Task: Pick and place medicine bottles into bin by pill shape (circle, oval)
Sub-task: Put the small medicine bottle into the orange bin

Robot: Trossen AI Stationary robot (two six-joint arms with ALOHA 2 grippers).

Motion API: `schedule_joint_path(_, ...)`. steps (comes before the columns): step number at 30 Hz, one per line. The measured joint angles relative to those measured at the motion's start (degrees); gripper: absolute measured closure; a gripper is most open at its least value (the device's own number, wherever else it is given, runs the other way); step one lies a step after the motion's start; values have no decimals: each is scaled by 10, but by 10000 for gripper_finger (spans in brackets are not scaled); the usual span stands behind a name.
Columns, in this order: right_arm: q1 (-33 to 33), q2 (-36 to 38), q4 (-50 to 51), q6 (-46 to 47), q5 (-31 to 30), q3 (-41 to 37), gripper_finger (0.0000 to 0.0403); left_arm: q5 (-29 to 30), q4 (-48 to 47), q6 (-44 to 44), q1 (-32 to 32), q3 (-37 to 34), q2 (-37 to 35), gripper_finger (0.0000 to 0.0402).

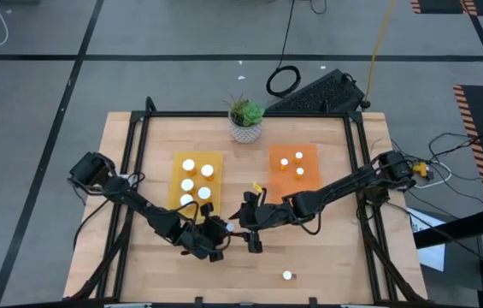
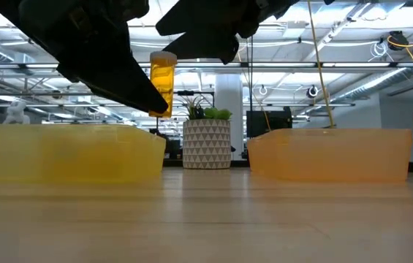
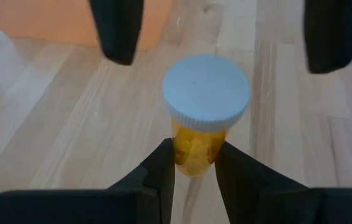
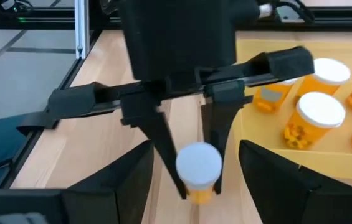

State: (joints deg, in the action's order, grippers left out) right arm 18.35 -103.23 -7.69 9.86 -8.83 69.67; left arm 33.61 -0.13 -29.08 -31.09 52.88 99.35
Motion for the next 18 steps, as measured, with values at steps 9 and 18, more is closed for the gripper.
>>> schedule_joint_path(9,-7,-19,-11,-9,1,0,181,0,4,-3,3,0,0,300)
schedule_joint_path(18,-10,-18,-13,-6,10,0,212,0,7,-9,3,0,0,300)
